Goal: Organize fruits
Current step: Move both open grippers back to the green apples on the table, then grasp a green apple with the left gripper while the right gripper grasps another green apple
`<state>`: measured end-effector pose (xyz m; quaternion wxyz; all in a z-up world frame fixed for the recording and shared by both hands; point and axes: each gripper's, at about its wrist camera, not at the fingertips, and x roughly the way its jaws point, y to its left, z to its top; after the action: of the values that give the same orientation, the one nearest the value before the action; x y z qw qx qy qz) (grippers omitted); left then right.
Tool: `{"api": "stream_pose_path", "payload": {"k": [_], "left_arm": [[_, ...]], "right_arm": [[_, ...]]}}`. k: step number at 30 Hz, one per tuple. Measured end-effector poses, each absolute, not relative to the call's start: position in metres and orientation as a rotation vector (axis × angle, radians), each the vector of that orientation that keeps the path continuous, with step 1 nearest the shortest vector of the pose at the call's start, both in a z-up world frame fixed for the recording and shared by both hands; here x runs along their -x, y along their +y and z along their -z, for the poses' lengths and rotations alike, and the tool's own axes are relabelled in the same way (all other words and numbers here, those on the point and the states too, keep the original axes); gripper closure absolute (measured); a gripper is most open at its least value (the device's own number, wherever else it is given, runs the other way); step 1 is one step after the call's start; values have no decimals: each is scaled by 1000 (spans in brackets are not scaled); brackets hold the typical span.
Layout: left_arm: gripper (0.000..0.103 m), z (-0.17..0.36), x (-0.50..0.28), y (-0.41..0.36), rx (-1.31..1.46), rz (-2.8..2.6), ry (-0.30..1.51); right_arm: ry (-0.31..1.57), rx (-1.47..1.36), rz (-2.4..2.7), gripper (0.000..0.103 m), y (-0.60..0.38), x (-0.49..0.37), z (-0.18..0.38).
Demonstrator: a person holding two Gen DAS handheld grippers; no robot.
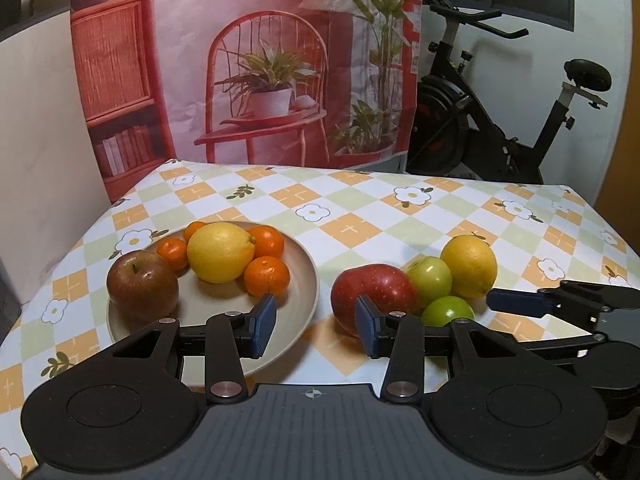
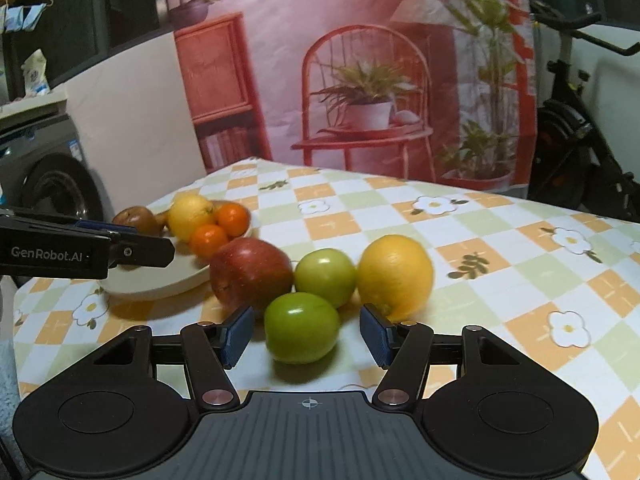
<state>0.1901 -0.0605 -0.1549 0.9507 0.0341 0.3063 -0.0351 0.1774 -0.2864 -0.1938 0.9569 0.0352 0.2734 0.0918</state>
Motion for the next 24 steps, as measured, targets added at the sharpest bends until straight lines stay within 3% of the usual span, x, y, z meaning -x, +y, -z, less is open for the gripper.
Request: {"api": "stream_pose_path", "payload": {"k": [9, 24], "left_arm": [[57, 160, -190, -58, -57, 66, 637], [57, 160, -186, -58, -57, 79, 641]], "right_arm": [[610, -62, -195, 59, -281, -195, 205], [567, -111, -174, 60, -293, -175, 207]]}}
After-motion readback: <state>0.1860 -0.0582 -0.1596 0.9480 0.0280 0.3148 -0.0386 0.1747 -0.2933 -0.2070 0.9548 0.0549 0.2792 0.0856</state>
